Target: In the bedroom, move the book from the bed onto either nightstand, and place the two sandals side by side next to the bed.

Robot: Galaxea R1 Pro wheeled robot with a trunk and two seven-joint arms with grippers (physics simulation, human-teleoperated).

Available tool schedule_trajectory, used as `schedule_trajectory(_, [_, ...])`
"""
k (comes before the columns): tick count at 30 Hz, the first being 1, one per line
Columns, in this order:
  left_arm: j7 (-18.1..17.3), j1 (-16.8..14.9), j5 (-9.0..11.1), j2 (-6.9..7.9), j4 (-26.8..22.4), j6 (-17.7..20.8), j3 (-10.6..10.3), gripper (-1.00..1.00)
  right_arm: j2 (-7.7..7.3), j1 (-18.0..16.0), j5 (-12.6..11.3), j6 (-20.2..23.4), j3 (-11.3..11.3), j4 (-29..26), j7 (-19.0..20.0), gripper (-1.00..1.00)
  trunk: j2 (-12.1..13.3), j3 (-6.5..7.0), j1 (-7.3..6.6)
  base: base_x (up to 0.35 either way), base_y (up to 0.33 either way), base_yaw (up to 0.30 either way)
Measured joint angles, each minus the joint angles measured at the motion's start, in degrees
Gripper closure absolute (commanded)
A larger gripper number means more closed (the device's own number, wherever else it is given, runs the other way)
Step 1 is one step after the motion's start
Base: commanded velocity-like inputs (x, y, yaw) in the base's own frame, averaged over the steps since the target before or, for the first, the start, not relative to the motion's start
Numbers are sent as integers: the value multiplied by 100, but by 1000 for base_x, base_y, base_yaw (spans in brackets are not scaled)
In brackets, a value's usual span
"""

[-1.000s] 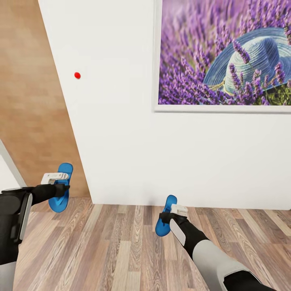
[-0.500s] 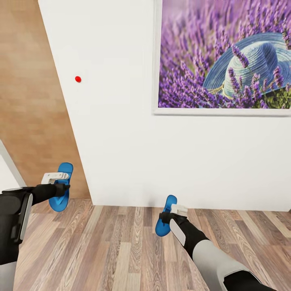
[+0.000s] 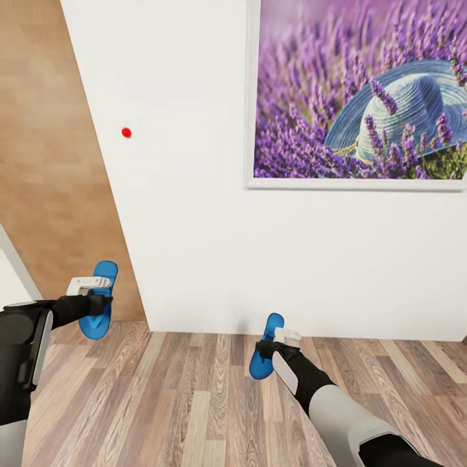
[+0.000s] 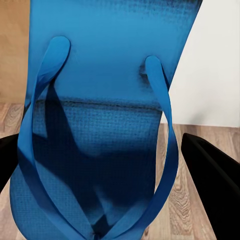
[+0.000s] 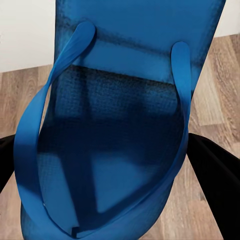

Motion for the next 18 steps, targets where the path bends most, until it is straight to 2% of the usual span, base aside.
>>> schedule_trajectory(18, [0,0,0,-32,0,0,0,100,-1,0,-1,0,0,15,0,100,722,323,-396,0,0,0])
